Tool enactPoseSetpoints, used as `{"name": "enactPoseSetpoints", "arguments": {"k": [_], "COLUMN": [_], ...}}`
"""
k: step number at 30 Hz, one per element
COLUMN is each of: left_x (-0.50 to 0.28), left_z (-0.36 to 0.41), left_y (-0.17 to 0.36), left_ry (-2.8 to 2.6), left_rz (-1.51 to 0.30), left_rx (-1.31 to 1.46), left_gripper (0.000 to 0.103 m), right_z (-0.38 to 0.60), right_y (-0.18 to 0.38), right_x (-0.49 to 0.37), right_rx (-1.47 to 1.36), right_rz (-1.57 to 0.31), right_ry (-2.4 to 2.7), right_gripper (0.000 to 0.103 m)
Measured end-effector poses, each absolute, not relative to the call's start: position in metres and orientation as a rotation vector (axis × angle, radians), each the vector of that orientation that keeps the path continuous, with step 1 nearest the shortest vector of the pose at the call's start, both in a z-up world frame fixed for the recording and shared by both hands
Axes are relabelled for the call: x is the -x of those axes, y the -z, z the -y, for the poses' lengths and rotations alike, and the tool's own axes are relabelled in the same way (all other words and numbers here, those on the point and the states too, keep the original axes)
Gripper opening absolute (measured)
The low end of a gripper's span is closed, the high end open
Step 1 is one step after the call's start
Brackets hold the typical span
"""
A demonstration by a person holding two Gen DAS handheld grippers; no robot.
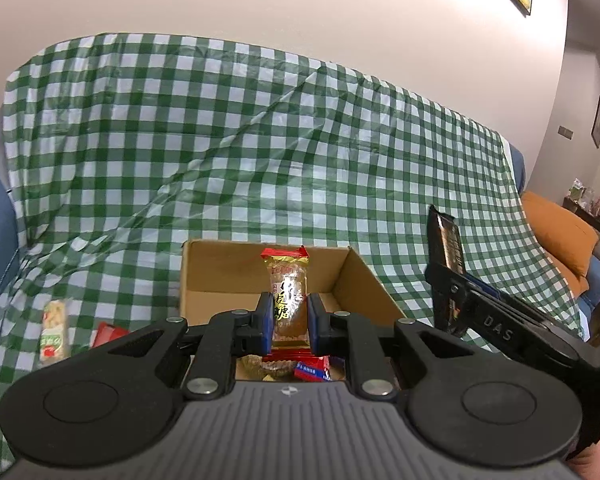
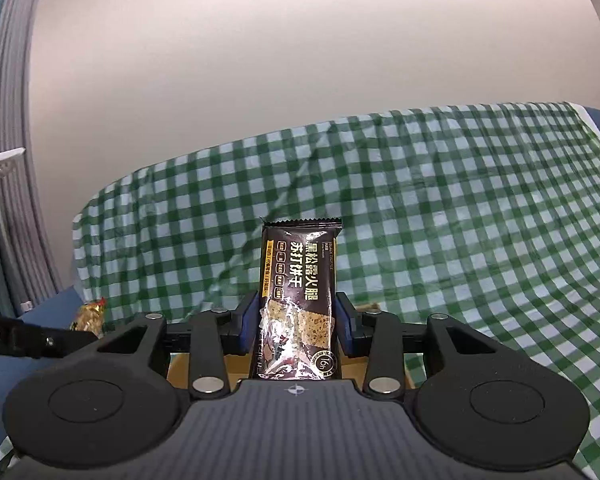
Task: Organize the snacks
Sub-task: 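Carry the red candy and dark biscuit bar over the cardboard box, then open both grippers to drop the candy and biscuit bar into the box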
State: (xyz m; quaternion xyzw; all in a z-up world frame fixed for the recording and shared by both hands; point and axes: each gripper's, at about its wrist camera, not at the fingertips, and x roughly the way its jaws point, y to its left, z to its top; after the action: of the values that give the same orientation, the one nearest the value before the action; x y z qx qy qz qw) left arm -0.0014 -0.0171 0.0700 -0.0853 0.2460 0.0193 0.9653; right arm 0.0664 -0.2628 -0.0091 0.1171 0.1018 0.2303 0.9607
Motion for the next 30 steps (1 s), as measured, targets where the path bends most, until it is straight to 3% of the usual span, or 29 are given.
{"name": "enactPoseSetpoints", "arguments": {"k": [10,27,28,29,30], "left_x": [-0.038,-0.038,-0.038,-0.038,-0.036], "left_z": [0.014,0.012,0.012,0.012,0.012], "left_y": [-0.063,-0.074,-0.075,-0.075,-0.075], "left_ry": [-0.035,-0.020,-0.006,0.008,0.022], "left_rz": [-0.519,-0.493,-0.492,-0.497,-0.501], "left_rx": [0.200,0.216,0.219,0.218,0.215], "left_gripper": [0.018,0.019,0.023,0.041,0.050], "right_z": [0.272,0.251,0.251,0.250,0.248], "right_y": [0.019,0.015,0.016,0.016,0.017], "right_x": [-0.079,-0.069,-0.069,-0.070,-0.072], "right_rx": [-0.276,-0.155,-0.154,-0.152,-0.148], "right_rz": [-0.244,-0.226,-0.234,-0.250,-0.269], "right_ry": [-0.422,-0.441,-0.448,-0.456,-0.461], "right_gripper": [0.041,0.041,0.043,0.050,0.060]}}
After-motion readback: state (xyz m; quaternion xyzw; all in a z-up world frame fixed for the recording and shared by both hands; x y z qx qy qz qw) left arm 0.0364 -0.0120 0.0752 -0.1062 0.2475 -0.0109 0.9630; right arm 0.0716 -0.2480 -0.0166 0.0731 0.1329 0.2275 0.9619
